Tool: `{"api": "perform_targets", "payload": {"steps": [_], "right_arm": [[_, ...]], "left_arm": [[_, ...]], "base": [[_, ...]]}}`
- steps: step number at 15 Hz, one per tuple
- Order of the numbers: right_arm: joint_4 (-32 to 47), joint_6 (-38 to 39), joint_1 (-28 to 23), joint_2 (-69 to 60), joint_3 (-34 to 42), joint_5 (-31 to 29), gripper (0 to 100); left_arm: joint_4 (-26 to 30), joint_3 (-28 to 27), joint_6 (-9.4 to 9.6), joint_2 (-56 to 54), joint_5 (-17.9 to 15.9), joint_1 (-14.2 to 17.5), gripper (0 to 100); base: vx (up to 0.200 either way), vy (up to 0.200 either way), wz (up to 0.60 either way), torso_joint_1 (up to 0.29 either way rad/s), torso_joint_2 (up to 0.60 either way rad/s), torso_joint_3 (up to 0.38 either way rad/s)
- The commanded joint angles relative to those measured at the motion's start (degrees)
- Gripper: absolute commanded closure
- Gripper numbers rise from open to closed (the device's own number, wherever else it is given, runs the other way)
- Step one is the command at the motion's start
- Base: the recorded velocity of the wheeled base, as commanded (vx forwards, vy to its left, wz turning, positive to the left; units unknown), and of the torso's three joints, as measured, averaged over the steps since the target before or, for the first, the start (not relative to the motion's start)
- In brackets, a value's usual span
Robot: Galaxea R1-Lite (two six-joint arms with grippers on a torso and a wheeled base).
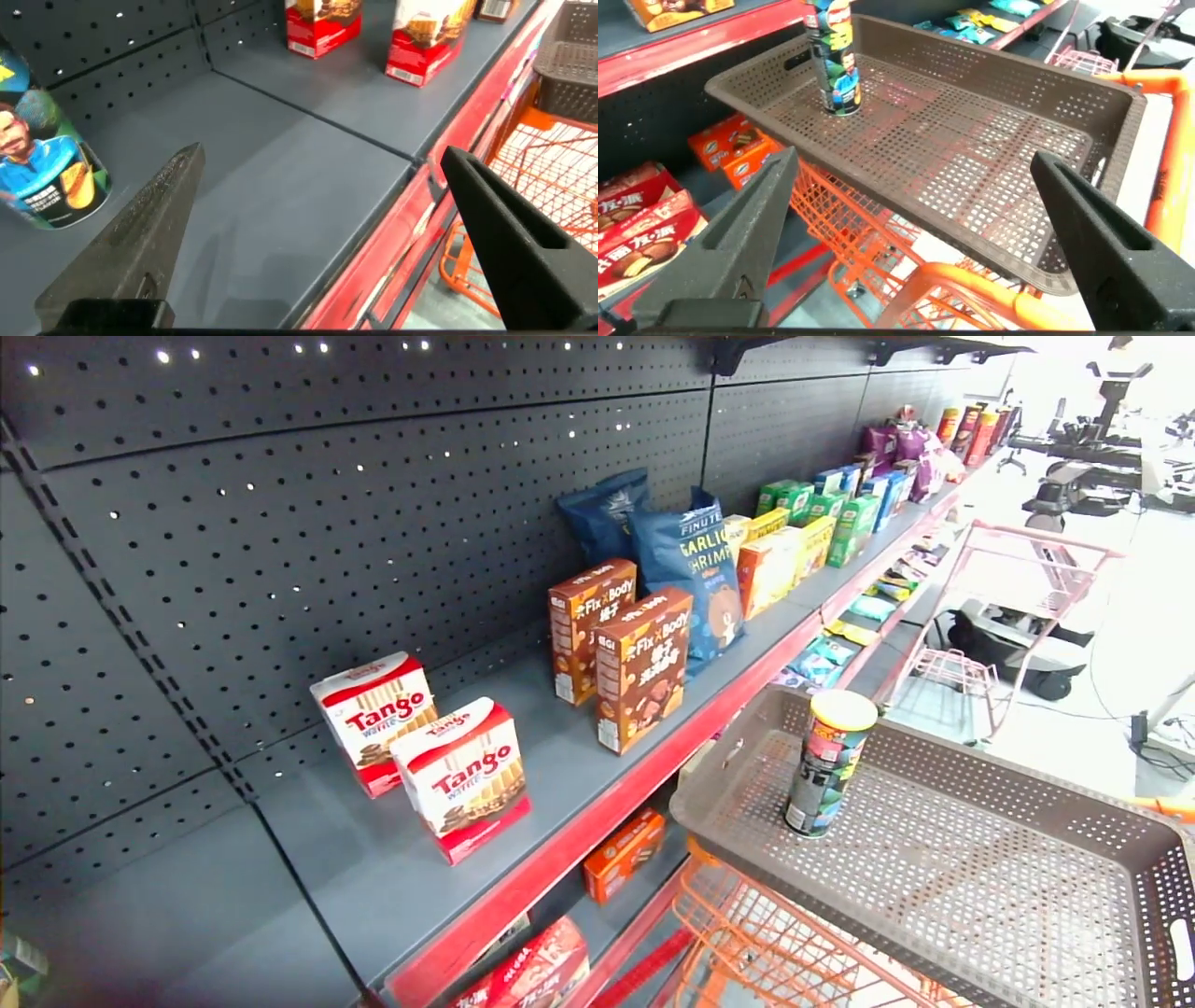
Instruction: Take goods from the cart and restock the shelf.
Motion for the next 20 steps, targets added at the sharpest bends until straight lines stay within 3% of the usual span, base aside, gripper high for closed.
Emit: {"api": "perform_targets", "payload": {"steps": [1,12,13,14,16,20], "right_arm": [[-0.01,0.01,-0.01,0.07,0.0,0.0,0],[-0.01,-0.25,-0.01,0.07,-0.62,0.35,0],[-0.45,-0.16,2.53,8.95,-10.9,4.66,0],[-1.15,-0.16,3.06,18.35,-15.21,2.46,0],[-1.5,-0.42,2.8,24.51,-19.69,-4.31,0],[-6.07,0.81,3.06,35.49,-19.86,-4.57,0]], "left_arm": [[0.0,0.0,-0.02,-0.02,-0.03,-0.01,0],[0.0,0.0,-0.02,-0.02,0.05,-0.01,0],[0.0,0.0,0.07,-0.02,-0.03,-0.01,0],[0.0,0.0,-0.11,-0.02,0.05,-0.01,0],[0.0,0.0,-0.11,-0.02,0.05,-0.01,0],[0.0,0.0,-0.02,-0.02,-0.03,-0.01,0]], "base": [[0.0,0.0,0.0,0.0,0.0,0.0],[0.0,0.0,0.0,0.0,0.0,0.0],[0.0,0.0,0.0,0.0,0.0,0.0],[0.0,0.0,0.0,0.0,0.0,0.0],[0.0,0.0,0.0,0.0,0.0,0.0],[0.0,0.0,0.0,0.0,0.0,0.0]]}}
